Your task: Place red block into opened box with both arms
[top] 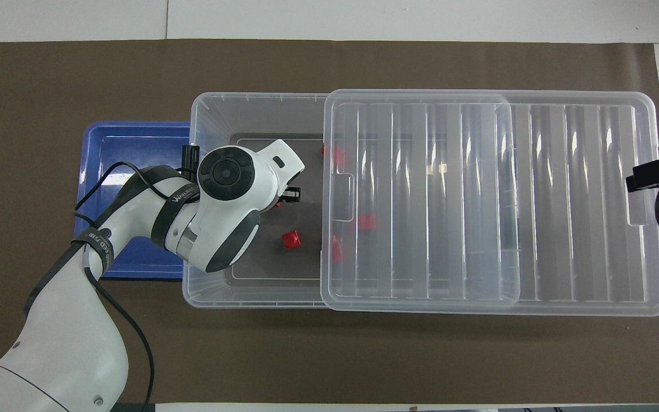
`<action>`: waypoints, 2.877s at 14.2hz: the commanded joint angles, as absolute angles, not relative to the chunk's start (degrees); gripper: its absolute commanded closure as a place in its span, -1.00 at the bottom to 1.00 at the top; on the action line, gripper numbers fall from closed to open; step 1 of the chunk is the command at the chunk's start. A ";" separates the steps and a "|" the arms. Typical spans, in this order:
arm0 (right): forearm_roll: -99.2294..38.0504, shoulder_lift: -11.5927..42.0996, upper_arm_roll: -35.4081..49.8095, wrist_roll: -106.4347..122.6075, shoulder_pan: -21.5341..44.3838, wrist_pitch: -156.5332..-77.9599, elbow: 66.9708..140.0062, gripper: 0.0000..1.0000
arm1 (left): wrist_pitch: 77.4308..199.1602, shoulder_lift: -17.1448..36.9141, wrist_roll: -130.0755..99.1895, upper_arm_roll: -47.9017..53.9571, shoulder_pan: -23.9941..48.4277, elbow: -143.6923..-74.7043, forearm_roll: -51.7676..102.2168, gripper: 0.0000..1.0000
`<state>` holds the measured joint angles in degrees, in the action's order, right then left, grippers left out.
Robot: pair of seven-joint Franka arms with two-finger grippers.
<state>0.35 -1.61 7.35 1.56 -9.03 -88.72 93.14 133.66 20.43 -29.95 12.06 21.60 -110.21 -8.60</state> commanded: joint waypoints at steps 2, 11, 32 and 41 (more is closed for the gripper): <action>-0.44 -2.28 7.47 0.62 -9.23 -88.24 93.87 -1.00 | 134.82 21.45 -36.55 11.16 22.32 -109.07 -13.36 1.00; -0.44 -2.29 7.38 0.62 -9.40 -88.07 94.04 -1.00 | 138.25 21.89 -42.80 10.99 21.36 -109.07 -13.45 0.09; 0.79 -6.85 6.42 22.41 -22.93 -100.01 106.60 1.00 | 114.00 -3.07 -32.64 11.51 17.24 -111.88 -5.29 -1.00; 1.67 -0.44 6.50 29.27 -28.65 -111.87 110.64 1.00 | 110.57 -3.96 -7.67 11.34 1.51 -110.84 -0.35 -1.00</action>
<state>1.27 -0.55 5.74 28.39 -28.24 -108.99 108.30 110.66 -3.03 -11.99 11.05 4.00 -110.29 -1.56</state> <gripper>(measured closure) 0.991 0.000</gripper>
